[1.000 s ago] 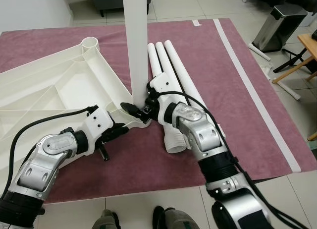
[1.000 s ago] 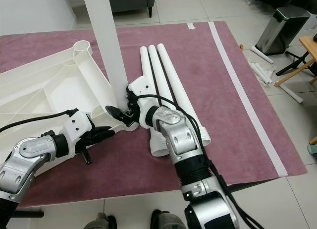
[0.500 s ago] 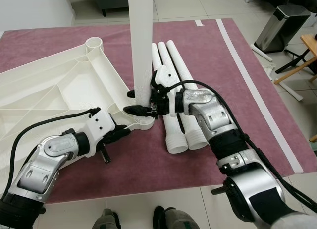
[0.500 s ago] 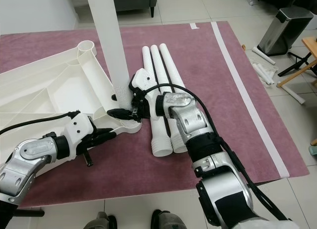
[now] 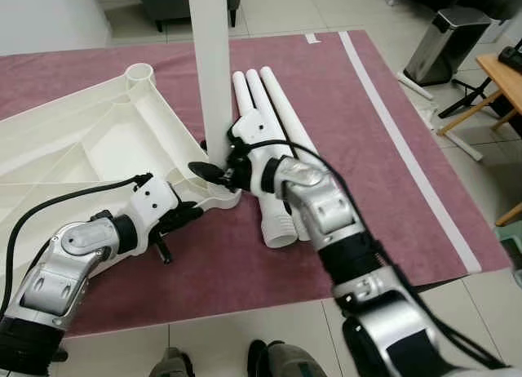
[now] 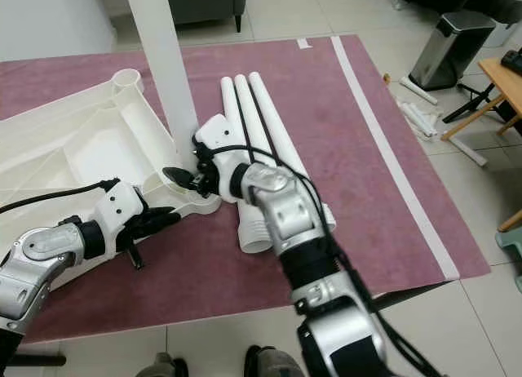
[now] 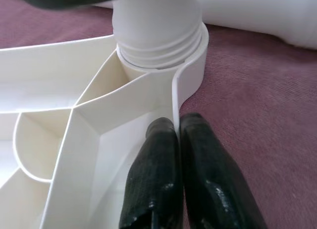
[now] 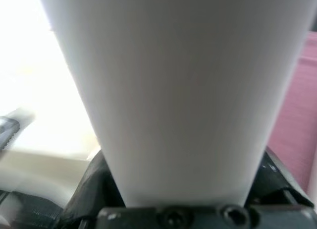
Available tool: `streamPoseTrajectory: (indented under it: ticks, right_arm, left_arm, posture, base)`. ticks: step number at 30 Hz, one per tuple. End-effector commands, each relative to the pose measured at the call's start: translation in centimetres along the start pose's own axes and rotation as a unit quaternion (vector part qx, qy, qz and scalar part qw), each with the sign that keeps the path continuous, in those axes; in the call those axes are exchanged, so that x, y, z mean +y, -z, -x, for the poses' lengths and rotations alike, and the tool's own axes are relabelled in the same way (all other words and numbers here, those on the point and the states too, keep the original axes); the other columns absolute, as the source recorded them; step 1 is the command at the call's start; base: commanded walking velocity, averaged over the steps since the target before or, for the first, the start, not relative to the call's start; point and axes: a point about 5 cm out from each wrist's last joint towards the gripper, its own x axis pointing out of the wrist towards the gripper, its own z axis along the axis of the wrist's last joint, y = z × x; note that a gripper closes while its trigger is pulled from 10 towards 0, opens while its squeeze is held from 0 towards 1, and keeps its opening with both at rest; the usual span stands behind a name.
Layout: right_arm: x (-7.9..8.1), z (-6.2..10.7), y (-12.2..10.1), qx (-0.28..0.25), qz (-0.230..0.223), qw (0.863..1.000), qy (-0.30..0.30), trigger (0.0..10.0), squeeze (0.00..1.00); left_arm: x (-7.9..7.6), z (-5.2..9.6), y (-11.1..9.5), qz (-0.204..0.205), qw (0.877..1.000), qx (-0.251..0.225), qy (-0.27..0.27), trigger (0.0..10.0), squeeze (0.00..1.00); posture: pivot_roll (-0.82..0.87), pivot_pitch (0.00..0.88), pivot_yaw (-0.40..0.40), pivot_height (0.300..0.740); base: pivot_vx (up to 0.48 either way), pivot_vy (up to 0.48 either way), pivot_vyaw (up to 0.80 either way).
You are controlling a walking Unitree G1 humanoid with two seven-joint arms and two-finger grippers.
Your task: Building children table
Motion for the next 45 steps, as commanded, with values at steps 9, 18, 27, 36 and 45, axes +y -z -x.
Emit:
streamPoseTrajectory:
  ticks: [9,18,27,36,45]
  right_arm:
    - [1.9,0.4,5.0,0.129,-0.065,0.982,0.124,0.0,0.00]
    - [1.7,0.2,2.7,0.068,-0.047,0.994,0.073,10.0,1.00]
    - [0.7,0.7,-0.1,-0.008,0.034,0.986,-0.162,10.0,0.00]
    - [-2.2,0.5,-1.1,-0.001,0.106,0.953,-0.283,10.0,0.00]
    - [-2.2,0.5,-1.1,-0.001,0.106,0.953,-0.283,10.0,0.00]
  left_arm:
    - [-4.9,-1.9,0.2,0.025,0.985,-0.026,0.168,10.0,0.00]
    - [-4.7,-1.9,0.3,0.024,0.986,-0.023,0.164,10.0,0.00]
    - [-4.8,-1.8,0.3,0.024,0.986,-0.023,0.166,10.0,0.00]
    - [-5.0,-1.6,0.3,0.025,0.985,-0.022,0.169,10.0,0.00]
    - [-5.0,-1.6,0.3,0.025,0.985,-0.022,0.169,10.0,0.00]
  posture:
    - [0.10,0.188,-0.010,0.740]
    - [0.11,0.189,-0.011,0.740]
    - [0.11,0.193,-0.009,0.740]
    - [0.12,0.192,-0.013,0.740]
    - [0.12,0.192,-0.013,0.740]
  base:
    - [0.000,0.000,0.00]
    - [0.000,0.000,0.00]
    - [0.000,0.000,0.00]
    - [0.000,0.000,0.00]
    - [0.000,0.000,0.00]
